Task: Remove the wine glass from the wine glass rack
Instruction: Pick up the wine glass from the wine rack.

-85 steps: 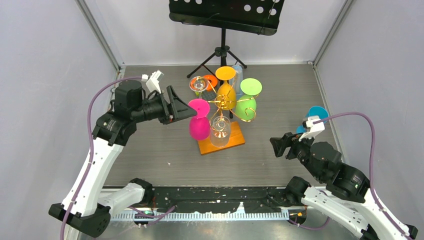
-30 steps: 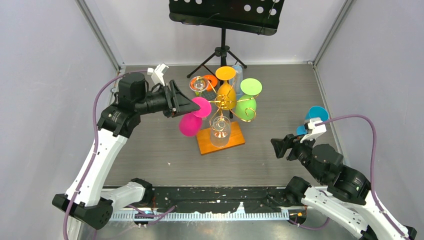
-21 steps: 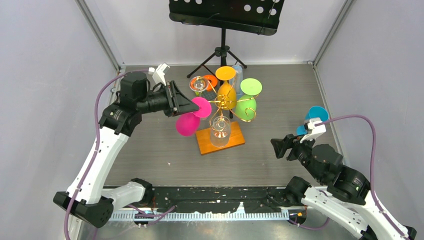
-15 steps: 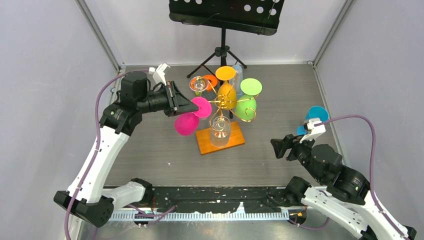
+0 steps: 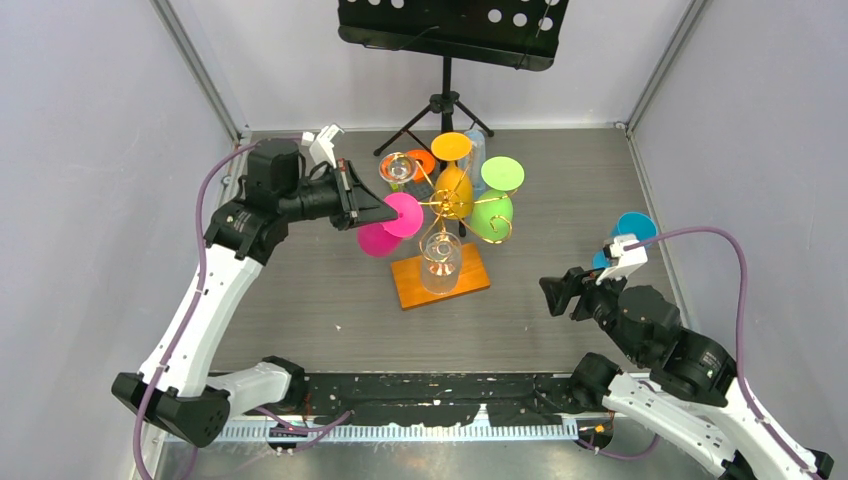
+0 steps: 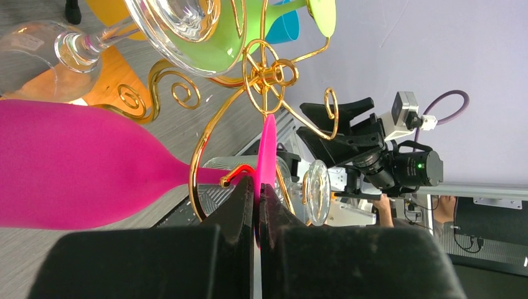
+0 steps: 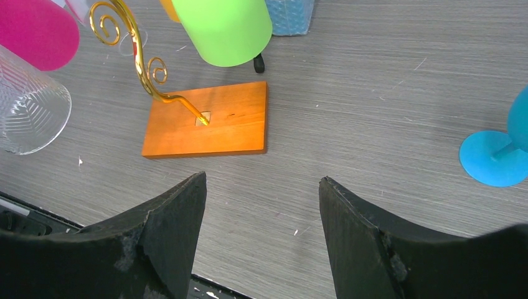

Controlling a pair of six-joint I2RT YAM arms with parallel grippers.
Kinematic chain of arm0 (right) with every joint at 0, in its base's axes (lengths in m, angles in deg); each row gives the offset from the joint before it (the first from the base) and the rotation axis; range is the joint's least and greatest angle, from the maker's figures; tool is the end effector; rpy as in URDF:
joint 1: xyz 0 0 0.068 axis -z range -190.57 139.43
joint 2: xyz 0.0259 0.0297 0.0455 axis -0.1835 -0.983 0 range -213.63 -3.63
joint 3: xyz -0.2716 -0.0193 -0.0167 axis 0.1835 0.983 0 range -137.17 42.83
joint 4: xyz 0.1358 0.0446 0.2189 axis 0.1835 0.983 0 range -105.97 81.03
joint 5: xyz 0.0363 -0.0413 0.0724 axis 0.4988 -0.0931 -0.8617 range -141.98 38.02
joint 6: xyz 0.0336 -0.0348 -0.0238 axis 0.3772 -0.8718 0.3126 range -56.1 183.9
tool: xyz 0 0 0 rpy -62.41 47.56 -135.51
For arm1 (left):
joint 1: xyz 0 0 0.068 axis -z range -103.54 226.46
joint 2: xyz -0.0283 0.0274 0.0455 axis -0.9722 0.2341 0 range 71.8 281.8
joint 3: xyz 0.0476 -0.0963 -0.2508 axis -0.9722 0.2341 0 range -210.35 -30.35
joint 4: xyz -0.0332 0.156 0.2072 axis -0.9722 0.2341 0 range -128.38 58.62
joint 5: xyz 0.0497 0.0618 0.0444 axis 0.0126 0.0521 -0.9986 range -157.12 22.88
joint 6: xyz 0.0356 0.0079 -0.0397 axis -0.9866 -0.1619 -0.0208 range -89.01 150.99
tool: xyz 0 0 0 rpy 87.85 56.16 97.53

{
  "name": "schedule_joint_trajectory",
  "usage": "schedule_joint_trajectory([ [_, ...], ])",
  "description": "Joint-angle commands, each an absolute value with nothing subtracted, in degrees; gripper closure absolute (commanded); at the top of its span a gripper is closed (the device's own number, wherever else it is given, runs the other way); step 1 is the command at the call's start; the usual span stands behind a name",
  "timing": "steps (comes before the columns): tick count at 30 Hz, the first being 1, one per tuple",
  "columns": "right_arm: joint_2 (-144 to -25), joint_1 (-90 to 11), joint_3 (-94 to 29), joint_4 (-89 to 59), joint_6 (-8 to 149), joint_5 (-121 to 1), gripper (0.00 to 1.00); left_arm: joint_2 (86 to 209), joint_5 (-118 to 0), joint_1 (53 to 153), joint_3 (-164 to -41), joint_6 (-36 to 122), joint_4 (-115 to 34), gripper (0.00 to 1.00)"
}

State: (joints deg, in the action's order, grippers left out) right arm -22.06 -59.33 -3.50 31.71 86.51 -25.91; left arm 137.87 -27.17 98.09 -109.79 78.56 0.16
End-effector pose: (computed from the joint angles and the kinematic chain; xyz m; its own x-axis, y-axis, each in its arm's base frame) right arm 0.0499 0.0331 0.3287 -0.3607 0.1122 -0.9259 -0.2862 0.9315 0.2244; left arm 0.2046 -0.1056 0.4268 -0.8740 -0.2623 -0.4091 0.2633 0.4521 -0.8522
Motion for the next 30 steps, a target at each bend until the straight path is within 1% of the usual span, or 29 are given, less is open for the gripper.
schedule_joint_trajectory([
  [1, -22.9, -59.3, -4.8, 29.7, 85.8, -24.5, 0.27, 138.2, -25.2, 98.0, -112.3, 77.8, -1.1, 1.0],
  [15, -23.0, -59.4, -4.8, 29.4, 85.7, -24.3, 0.27, 137.0, -27.6, 97.3, -118.7, 75.8, 4.4, 1.0],
  [24, -22.5, -59.4, -4.9, 29.5, 86.2, -24.5, 0.27, 136.3, -27.4, 95.4, -117.1, 76.3, 4.2, 1.0],
  [30, -22.5, -59.4, -5.3, 29.7, 86.4, -24.6, 0.27, 134.2, -25.3, 92.8, -112.5, 82.0, -2.3, 1.0],
])
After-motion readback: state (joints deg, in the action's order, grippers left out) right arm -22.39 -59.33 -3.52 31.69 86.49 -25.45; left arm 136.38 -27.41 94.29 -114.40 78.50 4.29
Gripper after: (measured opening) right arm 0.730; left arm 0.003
